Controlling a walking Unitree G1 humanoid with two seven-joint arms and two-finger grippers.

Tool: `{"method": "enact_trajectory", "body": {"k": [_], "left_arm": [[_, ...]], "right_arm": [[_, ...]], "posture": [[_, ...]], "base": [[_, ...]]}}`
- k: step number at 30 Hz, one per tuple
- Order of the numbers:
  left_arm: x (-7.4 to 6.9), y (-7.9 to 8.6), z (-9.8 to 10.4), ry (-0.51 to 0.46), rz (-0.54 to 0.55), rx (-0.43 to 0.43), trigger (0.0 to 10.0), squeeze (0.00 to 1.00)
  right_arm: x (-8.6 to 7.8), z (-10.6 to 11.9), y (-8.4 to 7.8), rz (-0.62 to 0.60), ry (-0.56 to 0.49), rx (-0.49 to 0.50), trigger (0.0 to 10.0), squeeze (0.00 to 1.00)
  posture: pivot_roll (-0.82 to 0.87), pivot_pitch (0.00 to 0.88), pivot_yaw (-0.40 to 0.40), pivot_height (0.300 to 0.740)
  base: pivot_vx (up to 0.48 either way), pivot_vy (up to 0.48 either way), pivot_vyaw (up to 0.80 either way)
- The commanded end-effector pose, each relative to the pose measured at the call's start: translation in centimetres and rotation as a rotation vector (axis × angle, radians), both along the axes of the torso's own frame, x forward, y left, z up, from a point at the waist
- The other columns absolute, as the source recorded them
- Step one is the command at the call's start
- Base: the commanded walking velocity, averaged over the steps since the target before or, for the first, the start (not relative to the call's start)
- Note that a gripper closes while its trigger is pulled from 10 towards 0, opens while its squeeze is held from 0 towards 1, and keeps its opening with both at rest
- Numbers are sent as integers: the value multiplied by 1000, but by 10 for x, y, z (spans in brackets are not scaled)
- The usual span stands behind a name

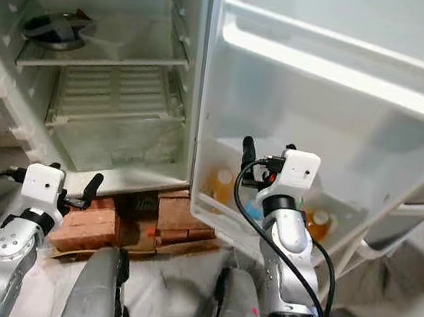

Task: Restocking fridge

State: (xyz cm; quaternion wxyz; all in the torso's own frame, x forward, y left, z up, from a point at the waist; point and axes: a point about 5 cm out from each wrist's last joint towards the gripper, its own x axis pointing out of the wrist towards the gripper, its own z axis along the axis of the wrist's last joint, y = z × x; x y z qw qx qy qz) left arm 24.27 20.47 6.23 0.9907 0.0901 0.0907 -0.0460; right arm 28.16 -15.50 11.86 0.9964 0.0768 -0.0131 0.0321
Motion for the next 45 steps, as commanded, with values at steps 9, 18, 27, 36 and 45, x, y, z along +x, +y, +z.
{"method": "enact_trajectory", "body": {"k": [9, 18, 27, 36, 45], "left_arm": [[1, 1, 0, 1, -14, 8, 10000, 0], [1, 0, 0, -4, -12, 10, 10000, 0], [1, -2, 0, -4, -18, 19, 10000, 0], [3, 0, -2, 0, 31, 54, 10000, 0], [4, 4, -2, -7, 59, 67, 10000, 0]], "right_arm": [[3, -4, -8, -63, 60, 17, 10000, 0], [-2, -16, -3, -36, 129, 21, 10000, 0], [-6, -24, -8, -52, 182, -40, 10000, 0], [-10, -20, 7, 75, 144, -50, 10000, 0], [-17, -25, -11, -3, 142, -41, 10000, 0]], "posture": [[111, 0, -18, 740], [111, 3, -20, 740], [112, 4, -21, 740], [111, 3, -29, 740], [118, 0, -29, 740]], "base": [[0, 0, 0], [0, 0, 0], [0, 0, 0], [0, 0, 0], [0, -260, 0]]}}
